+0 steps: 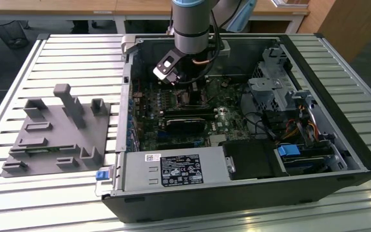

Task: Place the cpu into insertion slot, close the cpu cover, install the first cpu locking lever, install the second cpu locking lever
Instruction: 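Place the cpu into insertion slot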

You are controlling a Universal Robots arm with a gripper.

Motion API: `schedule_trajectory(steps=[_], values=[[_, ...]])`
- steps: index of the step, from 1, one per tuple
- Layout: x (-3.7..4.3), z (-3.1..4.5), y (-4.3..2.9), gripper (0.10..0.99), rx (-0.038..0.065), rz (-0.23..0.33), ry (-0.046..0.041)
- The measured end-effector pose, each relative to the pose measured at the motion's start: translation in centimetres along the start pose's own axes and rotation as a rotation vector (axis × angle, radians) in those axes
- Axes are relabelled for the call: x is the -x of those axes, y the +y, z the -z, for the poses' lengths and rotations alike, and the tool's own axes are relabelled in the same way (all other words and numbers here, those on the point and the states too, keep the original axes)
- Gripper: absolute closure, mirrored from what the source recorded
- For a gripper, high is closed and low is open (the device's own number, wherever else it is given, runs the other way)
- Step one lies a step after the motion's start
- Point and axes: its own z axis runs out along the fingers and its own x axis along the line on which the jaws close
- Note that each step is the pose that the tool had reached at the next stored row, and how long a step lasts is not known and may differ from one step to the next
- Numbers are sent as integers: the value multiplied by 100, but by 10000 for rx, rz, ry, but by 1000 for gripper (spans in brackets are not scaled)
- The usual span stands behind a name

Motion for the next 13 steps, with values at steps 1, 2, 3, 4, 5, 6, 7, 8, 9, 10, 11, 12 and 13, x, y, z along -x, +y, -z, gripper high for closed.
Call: schedule_trajectory(steps=[1,2,3,4,5,6,7,8,9,10,11,12,13], values=[[0,0,0,545,0,0,-3],[0,0,-1,545,0,0,-4],[0,0,-1,545,0,-1,-6],[0,-1,0,545,1,0,-5],[0,0,-1,545,0,-1,-6],[0,-1,-1,545,1,0,-7],[0,-1,0,545,1,0,-8],[0,-1,-1,545,1,-1,-10],[0,-1,0,545,2,-1,-10],[0,-1,0,533,2,0,-12],[0,-1,-1,533,1,0,-13],[0,-1,-1,471,1,0,-13],[0,-2,-1,471,1,0,-12]])
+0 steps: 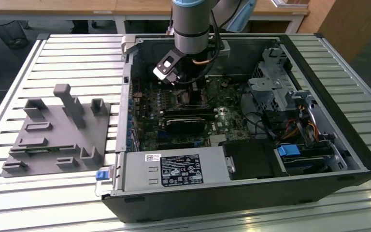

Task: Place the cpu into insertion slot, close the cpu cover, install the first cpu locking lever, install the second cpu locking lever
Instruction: 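Place the cpu into insertion slot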

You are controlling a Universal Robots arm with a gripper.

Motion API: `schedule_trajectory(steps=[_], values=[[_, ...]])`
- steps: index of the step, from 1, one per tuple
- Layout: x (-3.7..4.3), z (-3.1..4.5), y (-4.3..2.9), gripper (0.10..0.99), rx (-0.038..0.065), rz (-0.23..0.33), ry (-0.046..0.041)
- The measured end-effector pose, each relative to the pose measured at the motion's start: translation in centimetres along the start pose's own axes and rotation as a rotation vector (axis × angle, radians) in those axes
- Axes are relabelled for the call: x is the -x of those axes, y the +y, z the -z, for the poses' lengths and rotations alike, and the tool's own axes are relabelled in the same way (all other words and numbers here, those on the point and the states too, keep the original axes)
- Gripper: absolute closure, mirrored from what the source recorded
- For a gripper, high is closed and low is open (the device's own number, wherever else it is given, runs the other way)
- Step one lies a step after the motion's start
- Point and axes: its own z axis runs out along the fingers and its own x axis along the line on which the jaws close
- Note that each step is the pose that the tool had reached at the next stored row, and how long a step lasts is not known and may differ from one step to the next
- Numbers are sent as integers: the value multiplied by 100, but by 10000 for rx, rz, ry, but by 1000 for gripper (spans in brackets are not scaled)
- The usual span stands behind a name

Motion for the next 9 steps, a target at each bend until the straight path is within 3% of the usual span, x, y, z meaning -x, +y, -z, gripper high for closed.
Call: schedule_trajectory(steps=[9], values=[[0,32,3,471,0,0,0]])
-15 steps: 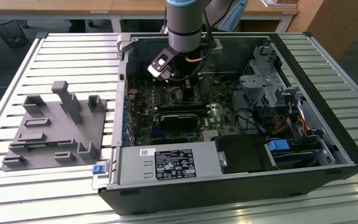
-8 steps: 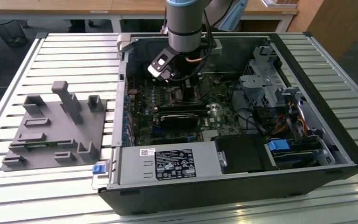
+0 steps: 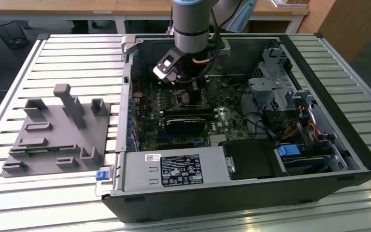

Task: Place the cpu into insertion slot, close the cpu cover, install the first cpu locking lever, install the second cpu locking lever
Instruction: 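Place the cpu into insertion slot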

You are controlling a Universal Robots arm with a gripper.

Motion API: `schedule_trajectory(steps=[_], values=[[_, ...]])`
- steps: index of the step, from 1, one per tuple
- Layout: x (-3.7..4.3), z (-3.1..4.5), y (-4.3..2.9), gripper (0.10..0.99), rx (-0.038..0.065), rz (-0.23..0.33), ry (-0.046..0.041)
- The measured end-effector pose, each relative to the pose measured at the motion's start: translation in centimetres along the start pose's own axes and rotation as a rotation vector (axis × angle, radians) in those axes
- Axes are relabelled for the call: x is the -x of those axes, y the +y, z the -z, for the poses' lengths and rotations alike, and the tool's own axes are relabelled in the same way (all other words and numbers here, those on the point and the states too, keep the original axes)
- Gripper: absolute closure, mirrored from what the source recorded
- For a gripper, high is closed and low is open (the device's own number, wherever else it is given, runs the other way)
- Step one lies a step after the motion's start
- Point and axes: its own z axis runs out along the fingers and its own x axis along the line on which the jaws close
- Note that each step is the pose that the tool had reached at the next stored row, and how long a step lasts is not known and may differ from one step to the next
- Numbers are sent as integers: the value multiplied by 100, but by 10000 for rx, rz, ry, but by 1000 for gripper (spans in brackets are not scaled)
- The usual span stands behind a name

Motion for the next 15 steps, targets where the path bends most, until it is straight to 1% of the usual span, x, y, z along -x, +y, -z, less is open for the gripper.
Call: schedule_trajectory(steps=[2,3,4,5,8,9,11,13,15], values=[[0,16,1,471,-1,0,0],[0,24,2,486,-2,0,0],[0,33,3,549,-5,0,0],[1,40,3,549,-7,0,-1],[1,59,5,725,-9,0,0],[1,64,5,725,-10,0,0],[1,73,6,843,-11,0,1],[0,78,7,843,-11,0,2],[1,82,7,965,-14,0,1]])
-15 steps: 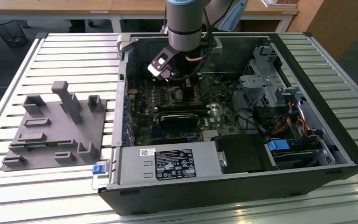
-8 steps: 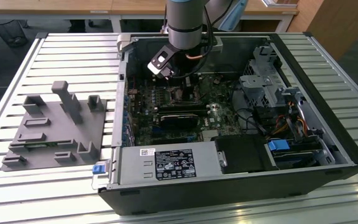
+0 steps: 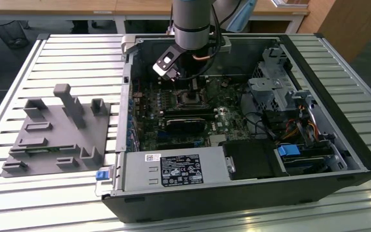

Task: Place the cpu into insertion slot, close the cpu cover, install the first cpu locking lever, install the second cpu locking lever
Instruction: 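Place the cpu into insertion slot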

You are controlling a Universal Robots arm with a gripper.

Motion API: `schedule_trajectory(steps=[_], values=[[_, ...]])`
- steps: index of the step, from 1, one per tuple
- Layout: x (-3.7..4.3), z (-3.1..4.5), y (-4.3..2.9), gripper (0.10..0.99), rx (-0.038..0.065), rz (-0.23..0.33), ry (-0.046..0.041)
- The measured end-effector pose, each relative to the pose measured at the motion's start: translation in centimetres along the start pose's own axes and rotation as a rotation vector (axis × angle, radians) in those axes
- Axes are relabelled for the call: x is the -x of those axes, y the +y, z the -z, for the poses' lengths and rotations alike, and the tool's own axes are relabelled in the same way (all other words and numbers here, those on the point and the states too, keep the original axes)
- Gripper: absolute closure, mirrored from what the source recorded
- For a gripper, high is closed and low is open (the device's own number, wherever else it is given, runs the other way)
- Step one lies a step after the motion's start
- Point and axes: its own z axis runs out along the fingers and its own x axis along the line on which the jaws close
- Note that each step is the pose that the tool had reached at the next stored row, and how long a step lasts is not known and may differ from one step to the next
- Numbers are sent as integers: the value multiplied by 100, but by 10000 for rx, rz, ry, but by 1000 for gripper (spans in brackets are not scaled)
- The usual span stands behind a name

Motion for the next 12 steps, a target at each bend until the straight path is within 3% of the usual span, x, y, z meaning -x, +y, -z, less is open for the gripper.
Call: schedule_trajectory(steps=[12], values=[[1,40,3,965,-11,0,3]])
